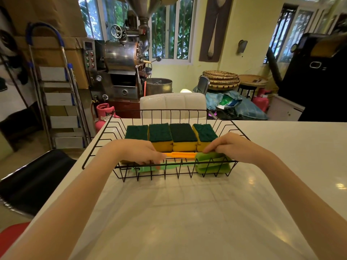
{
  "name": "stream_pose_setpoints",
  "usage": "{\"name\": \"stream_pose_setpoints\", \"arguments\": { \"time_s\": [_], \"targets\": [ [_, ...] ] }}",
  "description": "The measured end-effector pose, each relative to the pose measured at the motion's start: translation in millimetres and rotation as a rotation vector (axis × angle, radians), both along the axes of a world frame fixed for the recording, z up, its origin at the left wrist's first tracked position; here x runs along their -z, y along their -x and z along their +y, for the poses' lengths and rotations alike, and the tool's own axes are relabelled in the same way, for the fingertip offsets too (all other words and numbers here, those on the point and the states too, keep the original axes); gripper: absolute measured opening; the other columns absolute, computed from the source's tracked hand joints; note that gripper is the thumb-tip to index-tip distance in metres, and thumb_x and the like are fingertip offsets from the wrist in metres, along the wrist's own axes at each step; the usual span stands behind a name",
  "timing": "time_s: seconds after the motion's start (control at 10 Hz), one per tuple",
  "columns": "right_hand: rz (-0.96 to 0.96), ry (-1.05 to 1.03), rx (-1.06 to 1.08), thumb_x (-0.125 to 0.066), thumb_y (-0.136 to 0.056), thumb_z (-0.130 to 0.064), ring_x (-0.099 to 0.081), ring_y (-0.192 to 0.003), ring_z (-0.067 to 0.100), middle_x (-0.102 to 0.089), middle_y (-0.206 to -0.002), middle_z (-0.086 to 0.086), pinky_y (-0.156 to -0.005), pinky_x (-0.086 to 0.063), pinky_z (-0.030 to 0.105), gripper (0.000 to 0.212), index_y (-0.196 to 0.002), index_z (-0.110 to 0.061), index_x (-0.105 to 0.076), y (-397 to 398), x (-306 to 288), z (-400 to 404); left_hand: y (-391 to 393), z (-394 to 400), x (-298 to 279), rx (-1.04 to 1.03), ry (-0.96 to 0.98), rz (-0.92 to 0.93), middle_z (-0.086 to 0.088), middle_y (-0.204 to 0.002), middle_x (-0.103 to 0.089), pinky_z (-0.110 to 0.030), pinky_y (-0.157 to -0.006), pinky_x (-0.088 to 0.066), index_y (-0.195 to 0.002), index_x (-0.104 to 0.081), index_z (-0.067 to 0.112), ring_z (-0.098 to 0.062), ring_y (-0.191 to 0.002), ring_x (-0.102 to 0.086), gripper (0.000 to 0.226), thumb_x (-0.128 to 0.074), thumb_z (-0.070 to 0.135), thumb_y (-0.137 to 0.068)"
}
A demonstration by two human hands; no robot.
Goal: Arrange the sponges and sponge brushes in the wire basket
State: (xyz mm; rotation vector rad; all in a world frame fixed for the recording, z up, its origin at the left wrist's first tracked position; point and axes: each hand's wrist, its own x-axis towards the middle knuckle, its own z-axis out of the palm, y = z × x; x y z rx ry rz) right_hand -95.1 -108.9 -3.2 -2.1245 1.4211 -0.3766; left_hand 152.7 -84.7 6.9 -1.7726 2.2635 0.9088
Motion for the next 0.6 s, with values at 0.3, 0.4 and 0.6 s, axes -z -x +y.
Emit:
{"name": "stream_pose_setpoints", "arguments": {
  "time_s": [0.3,0.4,0.6],
  "targets": [
    [-0.054,-0.052,0.004,-0.039,-0.093,-0.014,-0.044,-0.114,0.011,-0.055,-0.122,-0.004,-0.093,-0.028,0.026,0.032,-0.104,-0.027,-0.066,-3.2,-6.5,8.5,1.8,4.8,-3.3,-0.010,-0.075,-0.072,-0.003,-0.137,-0.043,-0.036,-0.107,-0.033,-0.125,-0.050,0.020,-0.022,-0.126,-0.040,0.058,-0.025,0.057,-0.087],
    [-0.070,0.038,-0.005,-0.041,-0.093,-0.015,-0.043,-0.116,0.010,-0.051,-0.123,-0.008,-0.098,-0.030,0.029,0.032,-0.112,-0.032,-0.059,-1.5,-18.8,14.7,2.6,8.7,-9.3,-0.008,-0.049,0.024,-0.005,-0.135,-0.048,-0.032,-0.106,-0.036,-0.123,-0.052,0.014,-0.019,-0.122,-0.044,0.054,-0.028,0.049,-0.090],
    [-0.368,0.382,-0.177,-0.059,-0.084,-0.015,-0.050,-0.119,0.000,-0.059,-0.121,-0.019,-0.105,-0.042,0.032,0.048,-0.124,-0.038,-0.047,1.4,-80.6,75.8,-8.8,23.1,-35.9,0.040,0.203,0.112,0.005,-0.117,-0.055,-0.035,-0.103,-0.035,-0.116,-0.053,0.028,-0.014,-0.112,-0.049,0.039,-0.036,0.049,-0.088]
  ]
}}
